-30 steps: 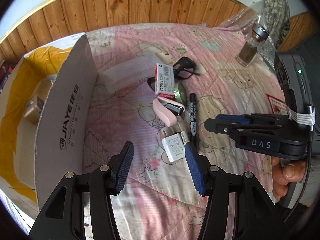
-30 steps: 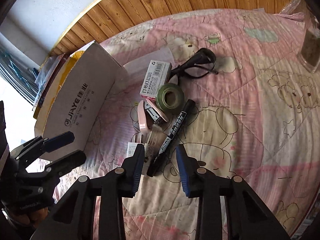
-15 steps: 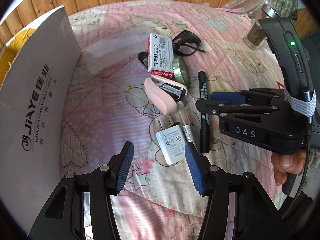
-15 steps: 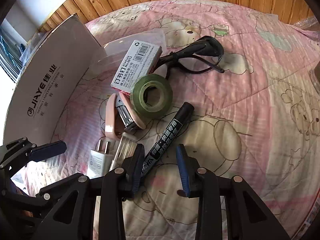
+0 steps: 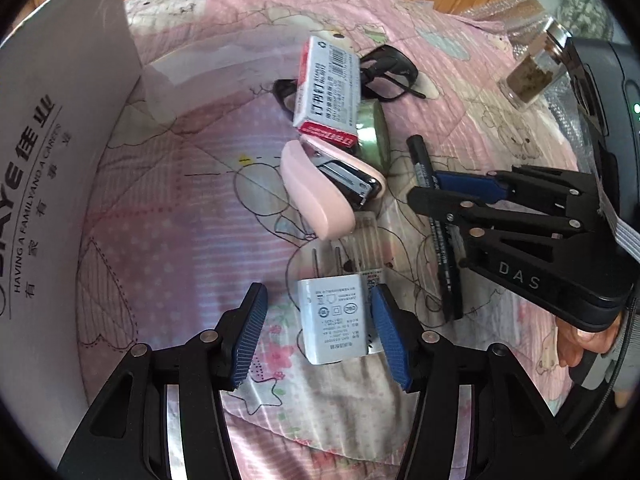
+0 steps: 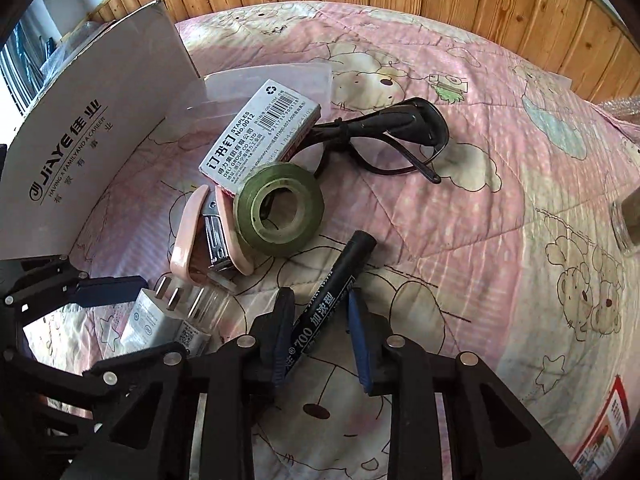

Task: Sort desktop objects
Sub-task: 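Grasp the white charger with the left tool while the right tool grasps the black marker, then carry the white charger and black marker over the cardboard box with both tools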

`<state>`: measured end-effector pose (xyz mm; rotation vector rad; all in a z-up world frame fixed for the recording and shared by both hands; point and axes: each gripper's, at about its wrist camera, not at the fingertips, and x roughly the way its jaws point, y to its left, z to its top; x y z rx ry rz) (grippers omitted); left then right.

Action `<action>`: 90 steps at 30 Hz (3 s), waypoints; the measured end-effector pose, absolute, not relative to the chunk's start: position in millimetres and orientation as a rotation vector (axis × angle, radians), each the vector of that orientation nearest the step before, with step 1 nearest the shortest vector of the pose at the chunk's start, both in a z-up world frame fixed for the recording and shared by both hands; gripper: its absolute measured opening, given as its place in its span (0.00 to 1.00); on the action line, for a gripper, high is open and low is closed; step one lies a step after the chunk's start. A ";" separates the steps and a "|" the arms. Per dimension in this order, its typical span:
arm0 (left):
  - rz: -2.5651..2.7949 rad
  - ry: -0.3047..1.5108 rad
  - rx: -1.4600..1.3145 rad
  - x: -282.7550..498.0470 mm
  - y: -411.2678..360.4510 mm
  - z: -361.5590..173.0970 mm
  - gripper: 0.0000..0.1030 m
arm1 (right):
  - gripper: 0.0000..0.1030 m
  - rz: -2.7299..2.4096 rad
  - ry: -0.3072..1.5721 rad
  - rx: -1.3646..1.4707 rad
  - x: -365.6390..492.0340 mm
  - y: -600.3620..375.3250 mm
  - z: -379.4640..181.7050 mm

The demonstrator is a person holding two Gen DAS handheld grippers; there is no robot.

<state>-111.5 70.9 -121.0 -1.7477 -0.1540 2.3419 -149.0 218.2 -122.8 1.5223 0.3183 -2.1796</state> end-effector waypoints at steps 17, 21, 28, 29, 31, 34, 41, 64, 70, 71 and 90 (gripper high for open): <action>2.419 -0.001 -1.726 -113.9 66.6 -117.5 0.30 | 0.14 -2.152 0.277 1.511 -134.5 238.9 -111.8; 2.432 -0.031 -1.673 -111.8 71.4 -101.2 0.30 | 0.14 -2.149 0.259 1.469 -121.7 236.9 -93.8; 2.487 -0.109 -1.578 -107.0 60.1 -67.6 0.30 | 0.14 -2.181 0.190 1.415 -122.6 226.6 -61.8; 2.497 -0.119 -1.564 -107.5 59.2 -63.3 0.30 | 0.14 -2.186 0.178 1.405 -120.2 227.5 -56.8; 2.512 -0.139 -1.542 -106.7 56.4 -54.9 0.30 | 0.14 -2.195 0.153 1.384 -116.5 238.0 -45.4; 2.534 -0.165 -1.510 -103.7 50.2 -42.7 0.30 | 0.14 -2.204 0.130 1.349 -116.3 231.3 -29.8; 2.594 -0.205 -1.437 -94.6 32.4 -18.4 0.30 | 0.14 -2.216 0.109 1.258 -106.3 193.9 -14.0; 2.801 -0.226 -1.275 -66.7 -40.1 31.2 0.30 | 0.14 -2.250 0.089 0.999 -61.6 126.5 49.9; 2.838 -0.272 -1.259 -61.3 -66.1 38.3 0.30 | 0.14 -2.248 0.107 0.936 -49.3 105.6 60.2; 2.843 -0.279 -1.257 -60.4 -69.2 38.7 0.30 | 0.14 -2.248 0.111 0.926 -47.2 101.8 62.0; 2.873 -0.435 -1.278 -53.3 -135.5 35.9 0.30 | 0.14 -2.202 0.116 0.836 -33.2 39.2 78.1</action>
